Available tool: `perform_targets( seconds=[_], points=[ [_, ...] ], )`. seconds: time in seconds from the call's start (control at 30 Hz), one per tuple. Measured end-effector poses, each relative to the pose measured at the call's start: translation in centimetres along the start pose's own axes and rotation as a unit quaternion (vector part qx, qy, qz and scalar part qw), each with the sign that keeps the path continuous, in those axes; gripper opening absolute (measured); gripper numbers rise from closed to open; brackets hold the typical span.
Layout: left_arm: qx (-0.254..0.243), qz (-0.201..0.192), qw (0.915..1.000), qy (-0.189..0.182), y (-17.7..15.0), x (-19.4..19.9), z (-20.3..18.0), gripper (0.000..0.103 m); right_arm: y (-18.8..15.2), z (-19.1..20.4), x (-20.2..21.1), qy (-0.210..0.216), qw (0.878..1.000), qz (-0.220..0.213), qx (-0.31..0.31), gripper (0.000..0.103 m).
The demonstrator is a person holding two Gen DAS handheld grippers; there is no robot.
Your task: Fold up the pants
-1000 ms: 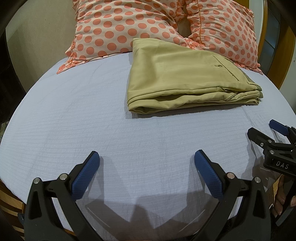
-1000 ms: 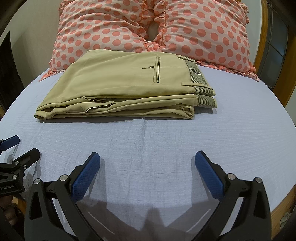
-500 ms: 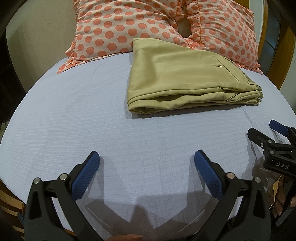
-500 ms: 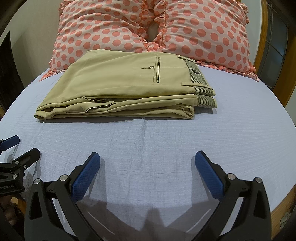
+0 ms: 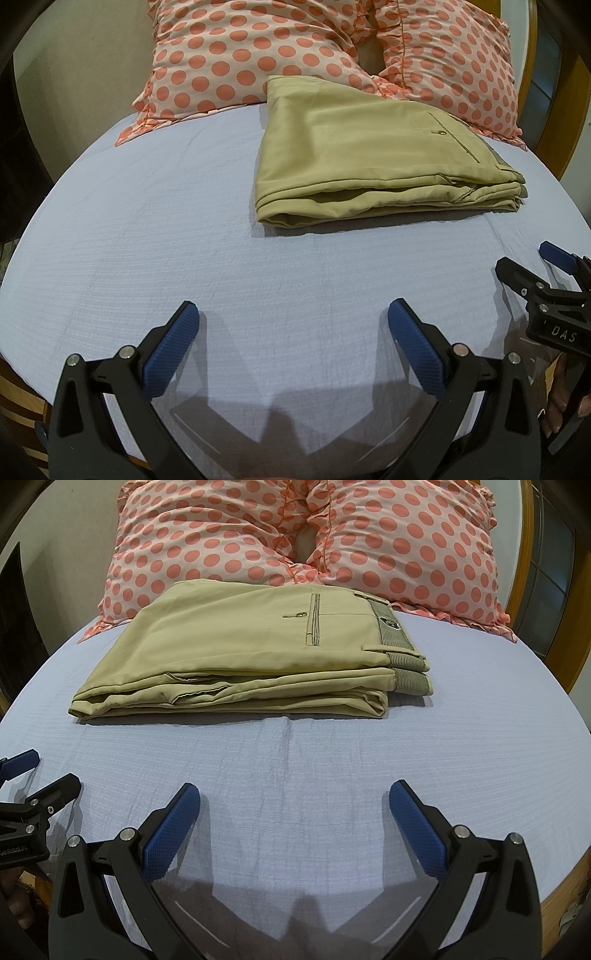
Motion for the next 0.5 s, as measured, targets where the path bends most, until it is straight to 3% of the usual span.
perform_targets(
  seconds=[0.5],
  points=[
    [0.0, 0.0, 1.0, 0.0, 0.0, 0.02, -0.04, 0.101, 0.29, -0.15, 0.06, -0.003, 1.0, -0.003, -0.002, 0.102]
  ],
)
Point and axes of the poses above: each gripper's, at about its wrist camera, not at the fingertips, and x roughly against the way its jaws point, z to its left, y to its top, the point moved 1 cm from there along -x, roughly the way its jaws point, and after that the axes turned 14 degrees about y, right-handed, at the moved point
